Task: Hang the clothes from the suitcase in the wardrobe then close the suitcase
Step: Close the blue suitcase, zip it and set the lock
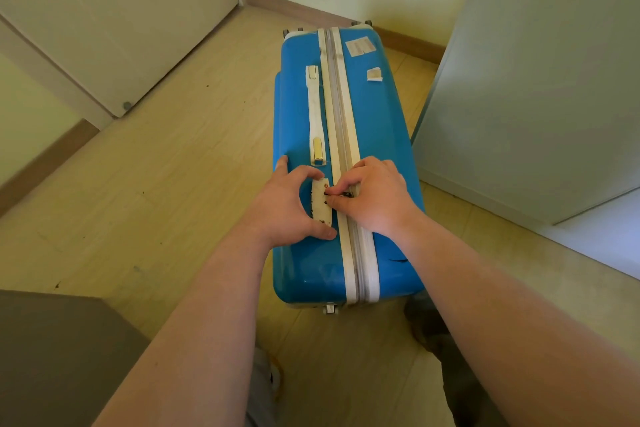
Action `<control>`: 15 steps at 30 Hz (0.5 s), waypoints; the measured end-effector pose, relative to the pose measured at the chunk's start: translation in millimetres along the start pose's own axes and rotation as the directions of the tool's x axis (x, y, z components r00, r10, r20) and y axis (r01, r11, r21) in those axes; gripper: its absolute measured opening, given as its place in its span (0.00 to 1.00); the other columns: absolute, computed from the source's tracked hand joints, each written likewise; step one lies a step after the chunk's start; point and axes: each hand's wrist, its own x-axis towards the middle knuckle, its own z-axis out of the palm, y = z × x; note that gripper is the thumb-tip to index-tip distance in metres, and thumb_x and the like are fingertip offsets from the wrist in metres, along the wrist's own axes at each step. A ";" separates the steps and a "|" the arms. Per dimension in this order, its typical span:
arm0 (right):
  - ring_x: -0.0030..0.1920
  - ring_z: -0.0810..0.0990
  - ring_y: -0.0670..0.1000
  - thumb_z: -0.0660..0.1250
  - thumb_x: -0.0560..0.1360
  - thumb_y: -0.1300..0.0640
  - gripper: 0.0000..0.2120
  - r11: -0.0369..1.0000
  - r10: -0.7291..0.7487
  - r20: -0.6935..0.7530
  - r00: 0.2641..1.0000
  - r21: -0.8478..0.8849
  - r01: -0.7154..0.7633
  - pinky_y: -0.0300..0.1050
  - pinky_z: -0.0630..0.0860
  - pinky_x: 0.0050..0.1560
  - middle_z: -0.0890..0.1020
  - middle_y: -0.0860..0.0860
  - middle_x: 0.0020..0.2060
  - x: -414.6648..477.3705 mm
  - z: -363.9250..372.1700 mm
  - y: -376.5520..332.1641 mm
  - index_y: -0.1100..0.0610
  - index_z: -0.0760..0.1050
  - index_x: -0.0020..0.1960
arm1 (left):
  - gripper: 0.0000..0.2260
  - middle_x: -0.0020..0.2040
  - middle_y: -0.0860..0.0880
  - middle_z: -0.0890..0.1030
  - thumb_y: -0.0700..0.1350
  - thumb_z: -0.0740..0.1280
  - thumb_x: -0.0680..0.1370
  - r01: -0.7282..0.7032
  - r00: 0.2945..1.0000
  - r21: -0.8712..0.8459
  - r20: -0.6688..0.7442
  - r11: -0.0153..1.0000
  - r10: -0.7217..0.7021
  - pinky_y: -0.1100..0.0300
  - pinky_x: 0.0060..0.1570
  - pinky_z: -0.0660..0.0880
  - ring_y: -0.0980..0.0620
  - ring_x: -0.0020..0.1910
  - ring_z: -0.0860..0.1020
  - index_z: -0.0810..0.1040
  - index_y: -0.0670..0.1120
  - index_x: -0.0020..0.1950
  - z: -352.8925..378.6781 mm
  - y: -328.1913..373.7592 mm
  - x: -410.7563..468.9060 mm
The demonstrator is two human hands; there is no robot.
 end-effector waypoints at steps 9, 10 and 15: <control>0.62 0.71 0.48 0.74 0.74 0.43 0.08 0.977 -0.212 0.039 0.976 -0.022 0.213 0.51 0.69 0.63 0.80 0.40 0.56 -8.8 -12.7 9.2 0.41 0.85 0.52 | 0.43 0.83 0.49 0.47 0.56 0.85 0.58 0.003 1.000 -0.010 0.004 1.000 -0.002 0.54 0.69 0.66 0.47 0.78 0.61 0.68 0.64 0.68 -0.9 1.9 1.5; 0.62 0.72 0.48 0.73 0.75 0.45 0.07 0.967 -0.245 0.044 0.969 -0.058 0.247 0.49 0.70 0.63 0.80 0.42 0.57 -10.3 -14.7 10.4 0.43 0.86 0.52 | 0.43 0.83 0.49 0.47 0.55 0.85 0.59 0.004 1.000 -0.015 0.007 1.000 -0.004 0.54 0.68 0.66 0.48 0.78 0.61 0.68 0.64 0.68 -0.4 2.2 1.4; 0.56 0.76 0.51 0.72 0.77 0.50 0.07 0.914 -0.364 0.004 0.931 -0.193 0.358 0.52 0.76 0.57 0.83 0.46 0.52 -14.3 -7.7 13.6 0.50 0.85 0.52 | 0.44 0.83 0.48 0.45 0.54 0.85 0.60 0.001 1.000 -0.035 0.017 0.999 0.000 0.55 0.68 0.66 0.47 0.78 0.61 0.66 0.65 0.70 1.8 1.1 0.6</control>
